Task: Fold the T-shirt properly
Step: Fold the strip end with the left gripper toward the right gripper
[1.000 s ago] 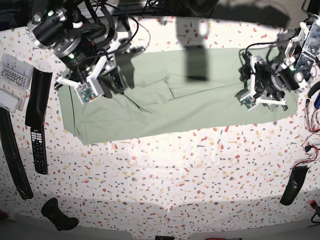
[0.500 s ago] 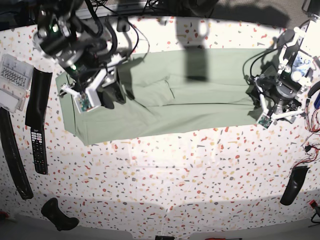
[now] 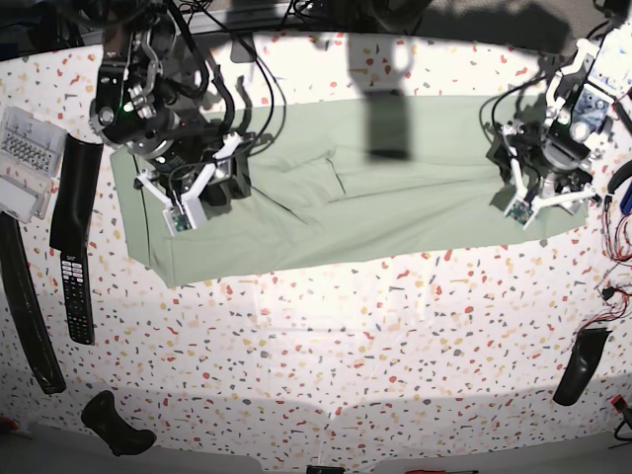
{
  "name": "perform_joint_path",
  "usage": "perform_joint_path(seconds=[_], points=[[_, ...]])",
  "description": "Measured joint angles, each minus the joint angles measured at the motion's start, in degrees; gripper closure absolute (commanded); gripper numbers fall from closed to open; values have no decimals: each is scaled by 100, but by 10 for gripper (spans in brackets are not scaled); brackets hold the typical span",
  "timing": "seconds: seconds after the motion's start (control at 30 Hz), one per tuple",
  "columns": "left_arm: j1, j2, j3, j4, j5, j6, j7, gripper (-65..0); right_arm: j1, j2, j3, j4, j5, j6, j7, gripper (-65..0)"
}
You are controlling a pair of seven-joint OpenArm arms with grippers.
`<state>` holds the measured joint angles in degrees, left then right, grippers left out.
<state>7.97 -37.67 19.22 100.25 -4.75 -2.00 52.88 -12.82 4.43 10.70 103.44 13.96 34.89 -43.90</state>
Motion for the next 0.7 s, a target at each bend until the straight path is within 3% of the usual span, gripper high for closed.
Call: perform_joint_path(seconds=[0.13,0.27,0.5,0.57,0.7], points=[[186,-13,-7,210,-173,-254,85,-387,175,2,2,4,-4,0,-9,-180],[225,-9,2,756,-308,-299,199,-387,330,0,0,4,-2,2,-122,-180],[170,-90,-4,1821,-249,-310,-52,-387,422,0,0,4,0,2,-111,-180],[170,-87,-4,1742,74,-315,-199,-387,411,2,2,4,-4,0,20,-180],[170,-90,-4,984,483,142,-247,-387,424,2,2,-101,-90,0,308,-180]])
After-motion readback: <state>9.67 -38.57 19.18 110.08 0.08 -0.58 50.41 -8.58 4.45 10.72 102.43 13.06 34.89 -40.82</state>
